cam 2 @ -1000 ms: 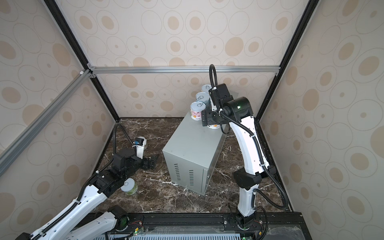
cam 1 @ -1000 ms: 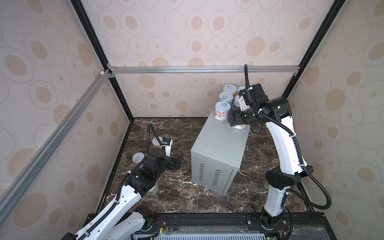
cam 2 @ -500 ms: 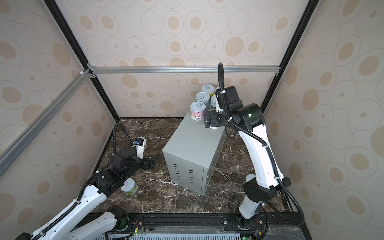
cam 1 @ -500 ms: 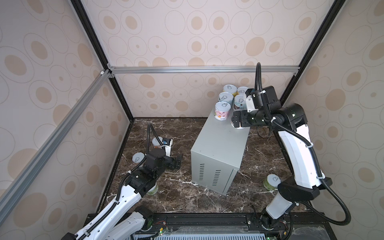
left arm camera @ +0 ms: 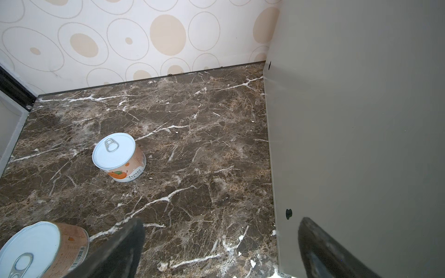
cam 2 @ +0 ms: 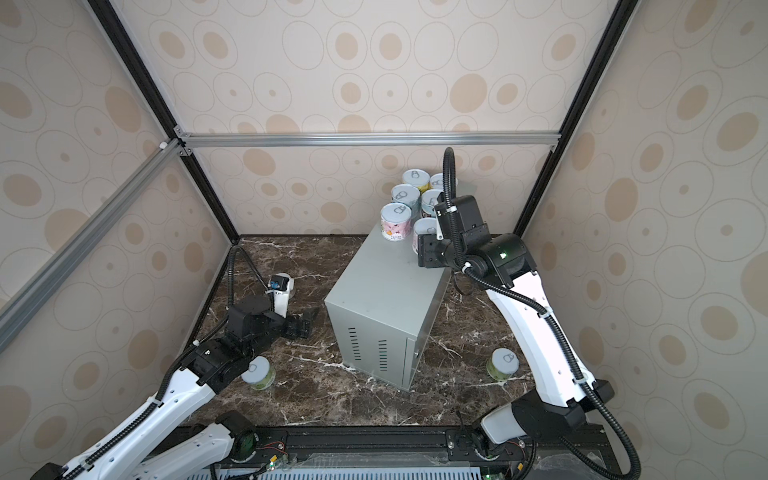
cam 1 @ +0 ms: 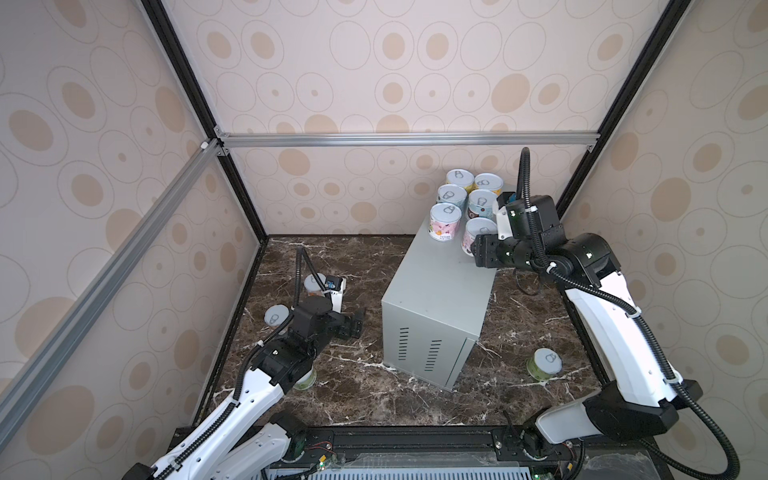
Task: Place and organize the canned foods onto the counter
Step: 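Lower the pink can beside the other pink can on the cabinet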
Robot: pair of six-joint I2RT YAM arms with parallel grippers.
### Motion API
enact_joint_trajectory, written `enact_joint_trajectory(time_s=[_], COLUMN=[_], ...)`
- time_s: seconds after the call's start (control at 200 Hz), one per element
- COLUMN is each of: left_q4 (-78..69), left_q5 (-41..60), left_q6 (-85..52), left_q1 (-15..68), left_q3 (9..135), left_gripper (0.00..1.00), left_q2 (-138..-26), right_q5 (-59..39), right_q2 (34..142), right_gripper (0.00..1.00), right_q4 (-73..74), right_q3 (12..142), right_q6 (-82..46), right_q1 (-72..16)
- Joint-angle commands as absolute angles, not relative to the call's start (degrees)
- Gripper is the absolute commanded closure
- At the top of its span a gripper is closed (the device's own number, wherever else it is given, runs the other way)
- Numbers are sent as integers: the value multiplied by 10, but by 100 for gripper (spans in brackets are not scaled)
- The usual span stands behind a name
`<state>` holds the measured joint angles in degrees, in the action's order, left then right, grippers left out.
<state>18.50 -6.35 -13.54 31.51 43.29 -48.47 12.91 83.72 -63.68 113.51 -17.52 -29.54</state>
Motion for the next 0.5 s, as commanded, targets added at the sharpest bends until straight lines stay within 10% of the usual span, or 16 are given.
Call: enact_joint_trajectory(time_s=[0.0,0.495], left_q4=[178,178], left_q5=[-67,-68], left_q6=[-122,-121], left_q1=[313,313], left_q3=[434,434], left_gripper=[1,1], left_q2=[-479,-480], right_q5=[140,152], right_q2=[849,887], right_gripper=[36,48], right_q4=[-626,-613], right_q3=[1147,1165], right_q6=[-179,-171], right_q1=[-298,-298])
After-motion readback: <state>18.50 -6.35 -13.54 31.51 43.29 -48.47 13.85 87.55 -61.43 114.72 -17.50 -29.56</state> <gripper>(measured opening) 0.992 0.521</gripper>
